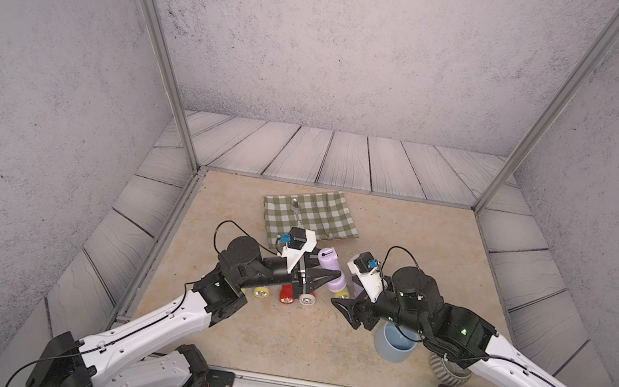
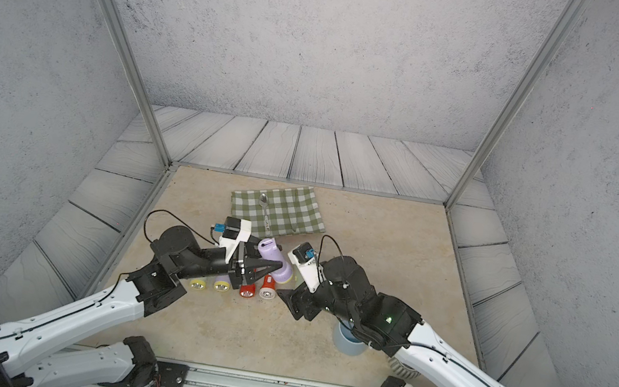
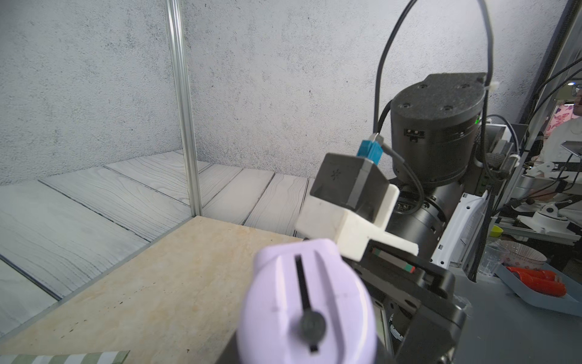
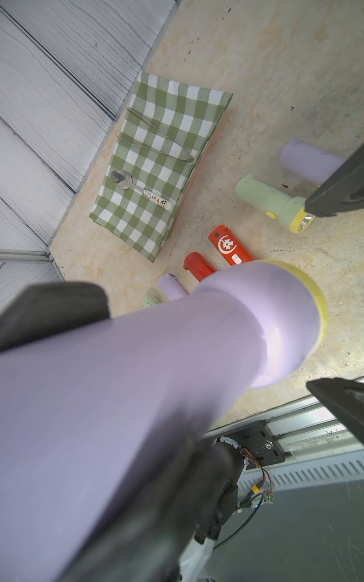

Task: Close the plug at the bottom of the flashlight
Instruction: Place the flashlight at the center of the board.

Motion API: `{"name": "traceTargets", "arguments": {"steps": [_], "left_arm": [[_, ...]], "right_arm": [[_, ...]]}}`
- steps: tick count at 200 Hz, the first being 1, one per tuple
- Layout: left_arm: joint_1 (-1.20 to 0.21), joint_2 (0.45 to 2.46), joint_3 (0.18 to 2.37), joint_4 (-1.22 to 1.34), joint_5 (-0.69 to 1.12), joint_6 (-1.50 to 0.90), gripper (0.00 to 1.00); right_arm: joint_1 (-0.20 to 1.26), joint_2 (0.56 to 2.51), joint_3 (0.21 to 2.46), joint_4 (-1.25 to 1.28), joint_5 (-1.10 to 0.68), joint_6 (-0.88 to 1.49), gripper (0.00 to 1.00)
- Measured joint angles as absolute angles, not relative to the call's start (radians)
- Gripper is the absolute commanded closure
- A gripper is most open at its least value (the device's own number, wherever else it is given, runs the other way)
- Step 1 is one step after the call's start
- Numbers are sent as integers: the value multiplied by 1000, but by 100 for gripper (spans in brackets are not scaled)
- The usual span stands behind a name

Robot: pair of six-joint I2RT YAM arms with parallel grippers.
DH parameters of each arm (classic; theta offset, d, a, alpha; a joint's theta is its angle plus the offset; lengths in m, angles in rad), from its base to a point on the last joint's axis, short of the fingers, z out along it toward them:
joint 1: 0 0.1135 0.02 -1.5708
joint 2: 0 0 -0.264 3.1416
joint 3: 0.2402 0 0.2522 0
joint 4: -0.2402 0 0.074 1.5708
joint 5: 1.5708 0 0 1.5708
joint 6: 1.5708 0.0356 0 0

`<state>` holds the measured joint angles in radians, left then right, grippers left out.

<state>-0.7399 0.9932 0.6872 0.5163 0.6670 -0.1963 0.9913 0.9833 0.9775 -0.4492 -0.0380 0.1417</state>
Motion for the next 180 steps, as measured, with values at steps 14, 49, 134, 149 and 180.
{"name": "traceTargets", "arguments": {"steps": [14,49,134,149,180], "left_arm": [[-740,1000,687,522,669,-207,100],[-740,1003,687,528,670,-218,100],[-740,1006,687,559,665,-234,100],[-740,1009,687,561,661,-237,100],[-737,1011,687,576,657,-252,100]], "right_arm": [[991,987,981,-435,-24,141,17],[991,1002,1003,-390,-4,138,21],[992,1079,1028,-339,-31,134,40],[992,1079,1029,-339,-39,136,46],[991,1079,1037,-339,-52,129,64]]}}
